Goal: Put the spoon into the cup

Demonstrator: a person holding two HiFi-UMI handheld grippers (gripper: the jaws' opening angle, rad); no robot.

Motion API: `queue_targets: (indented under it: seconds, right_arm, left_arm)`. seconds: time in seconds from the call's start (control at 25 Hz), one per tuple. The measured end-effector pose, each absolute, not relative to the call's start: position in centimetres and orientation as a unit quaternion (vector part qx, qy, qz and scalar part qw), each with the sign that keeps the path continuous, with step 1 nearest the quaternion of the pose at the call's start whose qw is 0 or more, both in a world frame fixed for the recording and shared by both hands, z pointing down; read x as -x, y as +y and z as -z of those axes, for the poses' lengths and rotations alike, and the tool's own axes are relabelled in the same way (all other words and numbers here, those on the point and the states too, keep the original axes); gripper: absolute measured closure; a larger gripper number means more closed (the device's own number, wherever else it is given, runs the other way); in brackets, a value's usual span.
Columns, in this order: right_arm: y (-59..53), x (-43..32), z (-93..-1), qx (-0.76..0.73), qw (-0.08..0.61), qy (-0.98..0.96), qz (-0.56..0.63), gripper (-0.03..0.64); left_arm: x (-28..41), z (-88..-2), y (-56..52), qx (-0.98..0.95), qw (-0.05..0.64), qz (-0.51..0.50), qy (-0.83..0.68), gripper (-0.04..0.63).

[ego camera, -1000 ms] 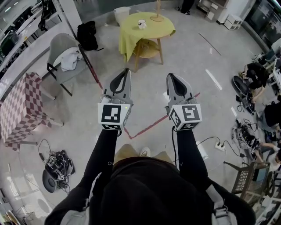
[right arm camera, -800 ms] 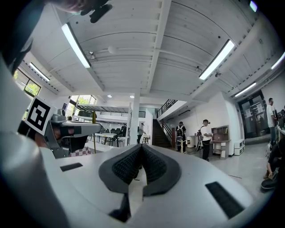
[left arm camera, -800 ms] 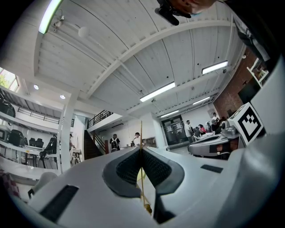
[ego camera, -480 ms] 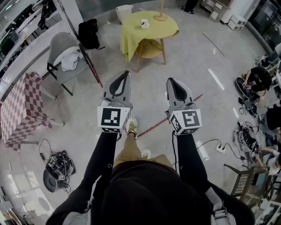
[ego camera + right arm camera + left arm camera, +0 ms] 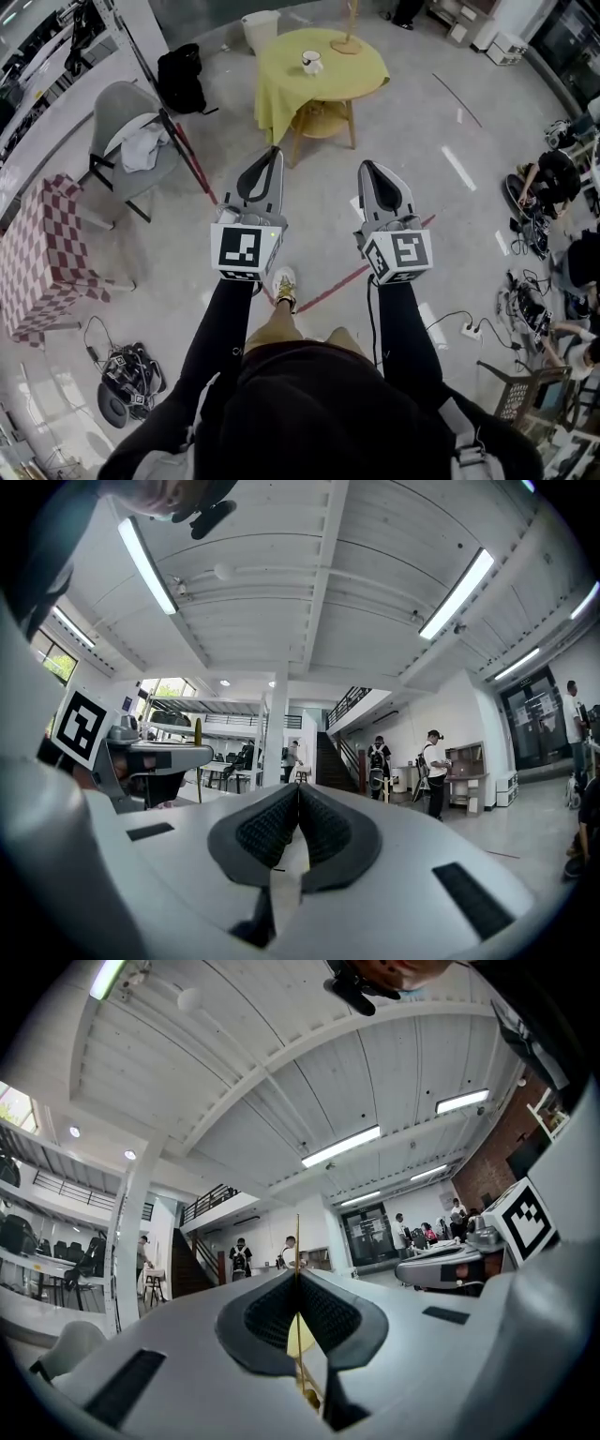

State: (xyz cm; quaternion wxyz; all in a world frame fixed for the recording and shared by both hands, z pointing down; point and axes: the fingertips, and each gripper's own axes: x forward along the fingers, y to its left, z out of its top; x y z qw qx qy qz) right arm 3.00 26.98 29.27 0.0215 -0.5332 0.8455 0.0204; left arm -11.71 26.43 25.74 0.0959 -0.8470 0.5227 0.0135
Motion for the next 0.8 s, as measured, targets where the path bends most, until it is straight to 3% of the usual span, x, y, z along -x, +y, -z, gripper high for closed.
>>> queue_targets:
  seconds: [0.8]
  right_arm:
    - [10.7,-0.4,-29.4,0.577,0.009,0.817,-0.023,0.591]
  left_arm:
    - [14.0,-25.9,8.5,0.874,0.085,-0.025,0.477,0.578]
